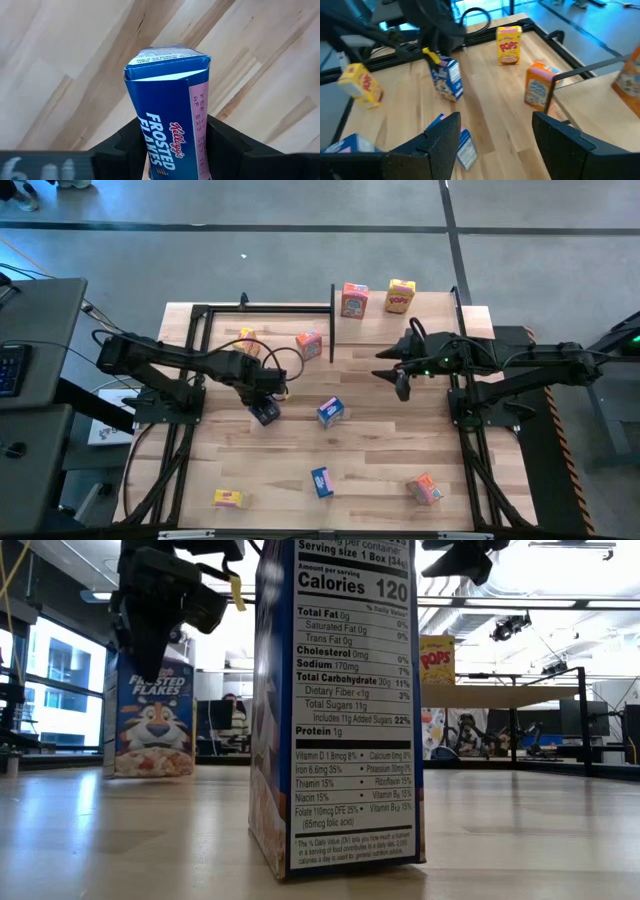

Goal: Stack cereal on shelf
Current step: Put the top left blue cereal box on the shelf

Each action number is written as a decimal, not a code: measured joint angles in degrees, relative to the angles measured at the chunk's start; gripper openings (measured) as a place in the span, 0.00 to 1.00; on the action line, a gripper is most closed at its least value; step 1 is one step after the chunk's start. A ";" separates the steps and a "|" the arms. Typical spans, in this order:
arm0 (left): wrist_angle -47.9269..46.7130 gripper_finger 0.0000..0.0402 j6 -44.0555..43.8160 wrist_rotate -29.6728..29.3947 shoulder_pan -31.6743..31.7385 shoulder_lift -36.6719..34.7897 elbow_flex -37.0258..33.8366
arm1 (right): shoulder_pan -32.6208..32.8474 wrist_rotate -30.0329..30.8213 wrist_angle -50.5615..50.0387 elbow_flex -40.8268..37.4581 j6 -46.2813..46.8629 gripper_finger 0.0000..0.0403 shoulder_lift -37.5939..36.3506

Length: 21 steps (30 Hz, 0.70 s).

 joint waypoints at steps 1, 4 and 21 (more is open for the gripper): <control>-0.06 0.38 0.88 -0.56 0.00 -0.11 0.26 | 0.01 -0.75 -0.14 0.00 -0.87 0.59 0.00; 0.04 0.38 3.62 -1.60 0.00 -0.21 1.92 | 0.01 -2.10 -0.21 0.00 -3.72 0.59 -0.02; -0.55 0.38 16.47 -6.69 0.02 -0.23 11.22 | 0.03 -5.66 -1.04 0.00 -3.38 0.59 -0.02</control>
